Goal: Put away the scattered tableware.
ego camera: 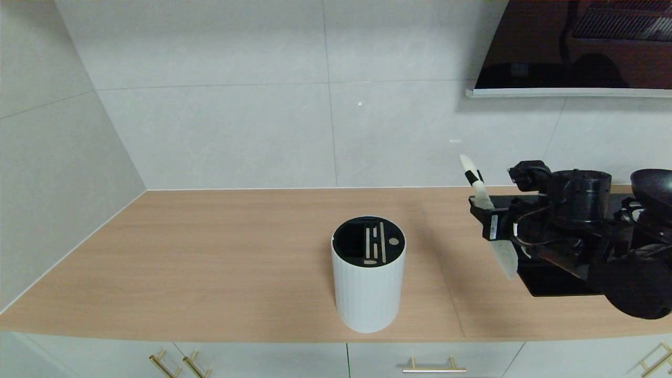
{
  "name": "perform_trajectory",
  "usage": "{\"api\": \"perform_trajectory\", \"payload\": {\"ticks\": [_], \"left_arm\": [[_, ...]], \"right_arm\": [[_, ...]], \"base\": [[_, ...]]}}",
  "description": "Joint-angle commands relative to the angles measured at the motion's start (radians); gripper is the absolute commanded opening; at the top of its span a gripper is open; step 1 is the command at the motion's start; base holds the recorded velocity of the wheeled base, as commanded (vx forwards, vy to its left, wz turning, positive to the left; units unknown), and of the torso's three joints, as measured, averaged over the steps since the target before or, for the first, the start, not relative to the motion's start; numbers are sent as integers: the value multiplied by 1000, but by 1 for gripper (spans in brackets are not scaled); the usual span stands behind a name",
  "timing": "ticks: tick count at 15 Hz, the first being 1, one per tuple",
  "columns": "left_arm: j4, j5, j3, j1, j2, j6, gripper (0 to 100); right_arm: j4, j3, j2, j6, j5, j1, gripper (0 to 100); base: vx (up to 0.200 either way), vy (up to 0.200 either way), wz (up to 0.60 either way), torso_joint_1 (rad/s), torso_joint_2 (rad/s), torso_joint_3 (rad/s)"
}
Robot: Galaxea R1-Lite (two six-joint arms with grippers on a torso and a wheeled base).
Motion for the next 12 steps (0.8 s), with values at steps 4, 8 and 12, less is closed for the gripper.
{"api": "perform_trajectory", "payload": {"ticks": [4, 8, 12], "left_arm": [[29, -255, -415, -8, 630, 1, 100], [22, -264, -669, -169, 997, -38, 100], [-277, -264, -577, -376, 1158, -312, 100]], "right_arm": [[125, -191, -69, 0, 5, 138, 0], [132, -144, -150, 0, -6, 236, 0], [192, -121, -199, 1, -21, 333, 0]], "base": [[0, 0, 0, 0, 0, 0], [0, 0, 0, 0, 0, 0], [0, 0, 0, 0, 0, 0]]}}
